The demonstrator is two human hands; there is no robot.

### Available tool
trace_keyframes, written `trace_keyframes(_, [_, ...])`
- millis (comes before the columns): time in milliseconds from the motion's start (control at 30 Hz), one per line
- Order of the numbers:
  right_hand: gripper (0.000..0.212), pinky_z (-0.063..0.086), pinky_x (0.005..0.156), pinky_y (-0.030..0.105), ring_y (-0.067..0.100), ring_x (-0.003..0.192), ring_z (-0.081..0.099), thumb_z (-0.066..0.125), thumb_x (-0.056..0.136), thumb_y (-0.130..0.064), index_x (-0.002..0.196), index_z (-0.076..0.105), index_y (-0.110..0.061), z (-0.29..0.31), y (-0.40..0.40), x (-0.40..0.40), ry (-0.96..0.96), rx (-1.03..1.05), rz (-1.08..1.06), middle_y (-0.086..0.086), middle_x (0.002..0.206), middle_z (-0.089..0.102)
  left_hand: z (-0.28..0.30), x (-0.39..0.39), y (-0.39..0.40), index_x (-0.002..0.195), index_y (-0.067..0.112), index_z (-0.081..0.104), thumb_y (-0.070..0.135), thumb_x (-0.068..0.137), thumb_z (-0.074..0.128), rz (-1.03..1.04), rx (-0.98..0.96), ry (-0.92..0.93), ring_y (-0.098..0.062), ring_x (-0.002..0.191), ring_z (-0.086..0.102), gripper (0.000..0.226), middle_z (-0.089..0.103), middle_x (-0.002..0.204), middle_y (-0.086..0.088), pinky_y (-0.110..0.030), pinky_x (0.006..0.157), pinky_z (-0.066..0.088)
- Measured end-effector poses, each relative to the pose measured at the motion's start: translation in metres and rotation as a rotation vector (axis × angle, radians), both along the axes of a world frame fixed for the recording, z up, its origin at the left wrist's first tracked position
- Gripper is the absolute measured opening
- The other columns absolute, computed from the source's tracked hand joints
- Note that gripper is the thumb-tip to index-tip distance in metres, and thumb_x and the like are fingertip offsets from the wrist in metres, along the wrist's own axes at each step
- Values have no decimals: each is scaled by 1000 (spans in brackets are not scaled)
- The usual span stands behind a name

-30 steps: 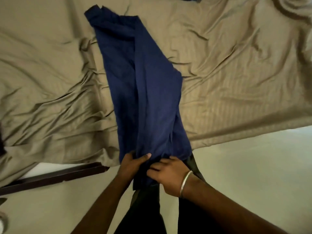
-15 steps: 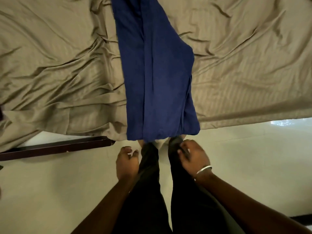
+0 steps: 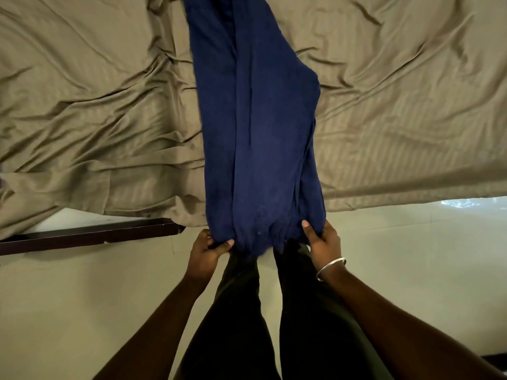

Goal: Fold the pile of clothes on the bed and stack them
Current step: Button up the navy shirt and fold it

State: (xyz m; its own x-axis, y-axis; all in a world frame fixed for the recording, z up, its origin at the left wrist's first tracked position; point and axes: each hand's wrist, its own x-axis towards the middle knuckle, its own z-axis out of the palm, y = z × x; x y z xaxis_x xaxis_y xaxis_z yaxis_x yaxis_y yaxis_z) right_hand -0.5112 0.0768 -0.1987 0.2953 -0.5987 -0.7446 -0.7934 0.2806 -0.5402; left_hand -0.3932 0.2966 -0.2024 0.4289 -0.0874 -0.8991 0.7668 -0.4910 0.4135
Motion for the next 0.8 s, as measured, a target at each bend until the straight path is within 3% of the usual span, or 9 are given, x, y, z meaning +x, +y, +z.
trace_keyframes(67, [27, 49, 91, 33, 19, 101, 63, 66, 93, -20, 118, 55, -15, 2, -2, -8, -13, 33, -22, -5, 105, 66, 6, -4, 1, 114, 15, 64, 8, 90, 66, -14, -28, 53, -15, 103, 67, 25, 72, 107, 3, -18, 78, 50])
trace_keyframes(167, [36, 52, 95, 48, 25, 104, 64, 72, 87, -24, 116, 52, -16, 5, -8, -16, 17, 98, -50, 1, 110, 67, 21, -8, 6, 117, 14, 66, 11, 94, 61, 17, -58, 69, -12, 106, 66, 24, 72, 112, 1, -17, 80, 51])
trace_keyframes(233, [43, 52, 95, 51, 25, 104, 64, 74, 85, -26, 120, 51, -18, 9, -9, -15, 42, 124, -27, 5, 115, 67, 30, -9, 8, 118, 15, 65, 15, 97, 58, 31, -47, 53, -9, 102, 68, 23, 72, 111, 3, -18, 80, 53])
trace_keyframes(367, [45, 55, 90, 49, 29, 98, 65, 73, 86, -19, 119, 43, -26, 24, -9, 0, 96, 142, -50, 11, 114, 66, 44, 1, 3, 111, 21, 66, 38, 85, 69, -93, 139, 58, -22, 99, 68, 31, 72, 108, -1, -45, 87, 57])
trace_keyframes(500, [43, 57, 73, 42, 29, 91, 64, 67, 86, -7, 118, 41, -19, 30, -23, 31, 137, 252, -262, 13, 112, 62, 53, 33, -19, 104, 4, 66, 11, 92, 61, 230, 125, 322, -25, 76, 67, 15, 72, 92, -13, -29, 52, 54])
trace_keyframes(600, [18, 55, 48, 27, 22, 66, 71, 58, 91, -6, 109, 57, -9, 41, -42, 71, 25, 481, -569, 10, 88, 72, 63, 76, -41, 93, 4, 64, 14, 95, 58, 637, 3, 395, -15, 59, 68, 12, 71, 79, -12, -19, 43, 52])
trace_keyframes(667, [9, 59, 52, 28, 24, 60, 72, 52, 97, -14, 95, 58, -8, 48, -58, 94, -94, 602, -725, 15, 72, 72, 70, 107, -55, 97, 3, 63, 29, 96, 55, 842, -193, 364, -17, 68, 74, 27, 74, 95, -17, -17, 51, 55])
trace_keyframes(733, [15, 62, 66, 35, 35, 80, 73, 52, 98, -29, 92, 54, -15, 51, -70, 110, -188, 667, -732, 26, 88, 72, 74, 129, -63, 103, 4, 63, 38, 98, 47, 903, -328, 240, -21, 89, 74, 38, 74, 107, -14, -24, 66, 56])
trace_keyframes(800, [16, 59, 70, 38, 36, 90, 70, 52, 97, -39, 98, 53, -23, 48, -74, 121, -175, 618, -586, 22, 100, 70, 72, 133, -66, 113, 9, 61, 33, 100, 42, 825, -273, 85, -20, 96, 73, 33, 74, 109, -7, -30, 77, 53])
